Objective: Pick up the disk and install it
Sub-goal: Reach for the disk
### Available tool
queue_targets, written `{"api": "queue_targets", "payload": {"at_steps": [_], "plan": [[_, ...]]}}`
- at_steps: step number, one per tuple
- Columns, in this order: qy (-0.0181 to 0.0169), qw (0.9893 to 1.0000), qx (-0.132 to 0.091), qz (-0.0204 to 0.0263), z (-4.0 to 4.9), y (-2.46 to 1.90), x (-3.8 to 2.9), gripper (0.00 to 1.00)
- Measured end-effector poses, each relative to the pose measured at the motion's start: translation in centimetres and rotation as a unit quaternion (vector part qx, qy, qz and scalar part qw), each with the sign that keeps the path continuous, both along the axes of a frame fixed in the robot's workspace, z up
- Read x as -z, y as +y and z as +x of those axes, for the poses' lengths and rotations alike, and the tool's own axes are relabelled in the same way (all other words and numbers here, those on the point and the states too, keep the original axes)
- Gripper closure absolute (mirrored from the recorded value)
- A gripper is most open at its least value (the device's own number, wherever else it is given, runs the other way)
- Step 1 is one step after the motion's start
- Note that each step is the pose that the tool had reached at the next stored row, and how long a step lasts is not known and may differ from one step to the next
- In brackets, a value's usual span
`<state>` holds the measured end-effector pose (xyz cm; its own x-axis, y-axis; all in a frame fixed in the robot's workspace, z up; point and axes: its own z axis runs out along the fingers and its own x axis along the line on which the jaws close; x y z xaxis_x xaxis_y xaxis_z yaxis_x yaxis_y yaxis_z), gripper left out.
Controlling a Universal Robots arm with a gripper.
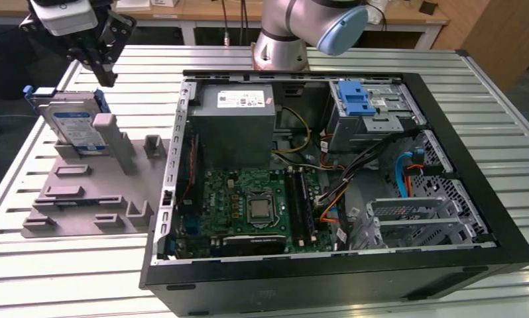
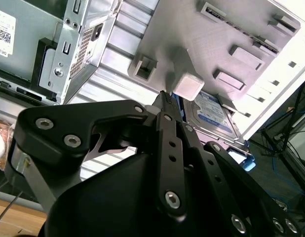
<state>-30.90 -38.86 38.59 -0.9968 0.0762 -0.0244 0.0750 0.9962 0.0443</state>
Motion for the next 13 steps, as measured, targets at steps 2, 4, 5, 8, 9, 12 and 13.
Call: {"api": "queue_targets", "payload": {"at_steps": [2,4,5,8,9,12,13], "plan": [[0.0,1.0,0.0,0.0,-0.11,0.0,0.0,0.89],[0.0,1.0,0.0,0.0,-0.28,0.01,0.01,0.89],[0.0,1.0,0.0,0.0,-0.41,0.04,0.01,0.89],[0.0,1.0,0.0,0.0,-0.81,0.15,0.04,0.89],[0.0,1.0,0.0,0.0,-0.96,0.16,0.05,0.89],[0.0003,1.0,0.0,0.0,-1.34,0.19,0.08,0.89],[0.0005,1.0,0.0,0.0,-1.44,0.2,0.09,0.89]]}}
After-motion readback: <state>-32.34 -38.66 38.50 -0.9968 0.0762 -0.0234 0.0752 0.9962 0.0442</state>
